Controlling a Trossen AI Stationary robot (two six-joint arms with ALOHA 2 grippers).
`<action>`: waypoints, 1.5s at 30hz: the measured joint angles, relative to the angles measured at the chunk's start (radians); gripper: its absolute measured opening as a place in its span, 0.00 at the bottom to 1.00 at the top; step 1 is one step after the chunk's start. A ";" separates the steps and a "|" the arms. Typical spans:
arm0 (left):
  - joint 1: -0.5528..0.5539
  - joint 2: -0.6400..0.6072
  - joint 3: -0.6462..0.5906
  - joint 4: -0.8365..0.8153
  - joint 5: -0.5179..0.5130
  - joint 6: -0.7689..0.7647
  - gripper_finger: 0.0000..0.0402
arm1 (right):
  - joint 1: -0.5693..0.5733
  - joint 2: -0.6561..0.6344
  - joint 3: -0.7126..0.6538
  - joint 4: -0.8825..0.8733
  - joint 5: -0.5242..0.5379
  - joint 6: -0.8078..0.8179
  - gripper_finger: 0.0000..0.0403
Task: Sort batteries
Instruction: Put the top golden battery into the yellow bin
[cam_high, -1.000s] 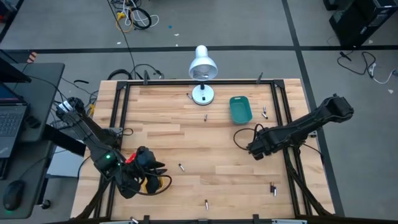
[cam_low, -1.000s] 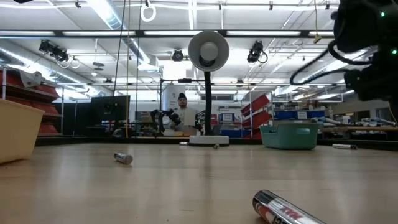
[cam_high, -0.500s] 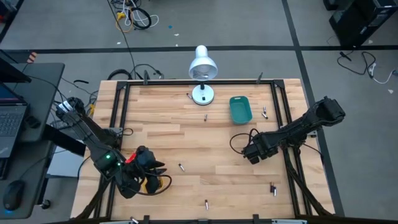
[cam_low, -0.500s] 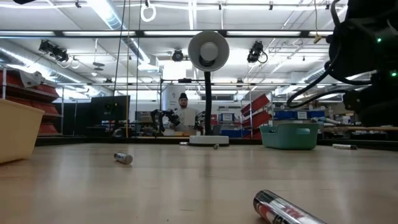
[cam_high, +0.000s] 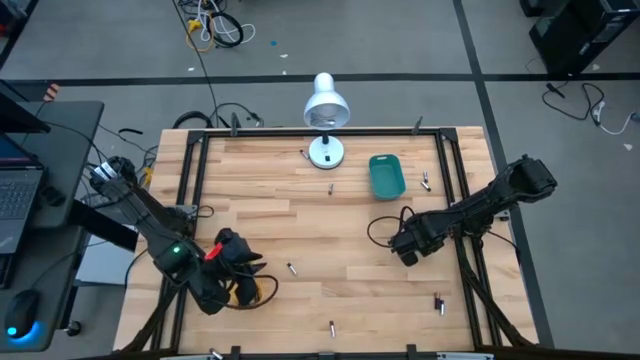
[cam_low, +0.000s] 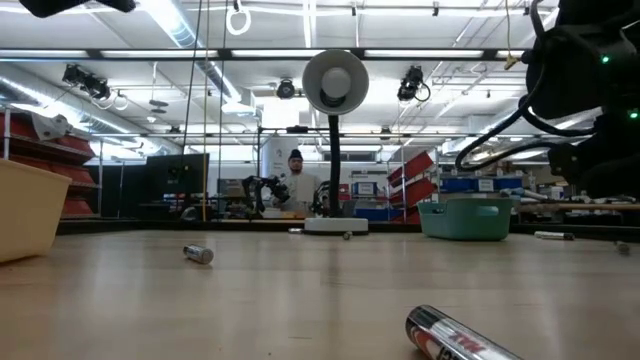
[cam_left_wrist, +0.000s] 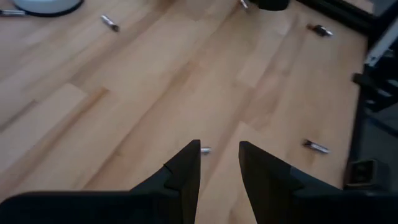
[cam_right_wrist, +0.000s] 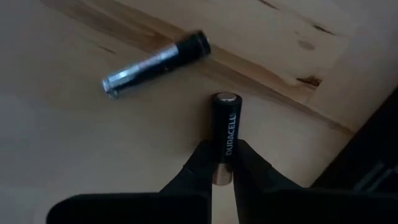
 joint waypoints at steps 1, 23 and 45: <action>0.006 0.000 0.000 -0.011 0.000 0.000 0.31 | 0.003 -0.001 0.005 -0.005 -0.004 0.000 0.06; 0.137 0.000 0.000 0.244 -0.072 0.451 0.32 | 0.028 -0.107 0.350 0.650 0.332 -0.267 0.06; 0.134 0.000 0.000 0.784 -0.200 1.428 0.66 | -0.017 0.195 0.472 1.471 0.244 -0.442 0.08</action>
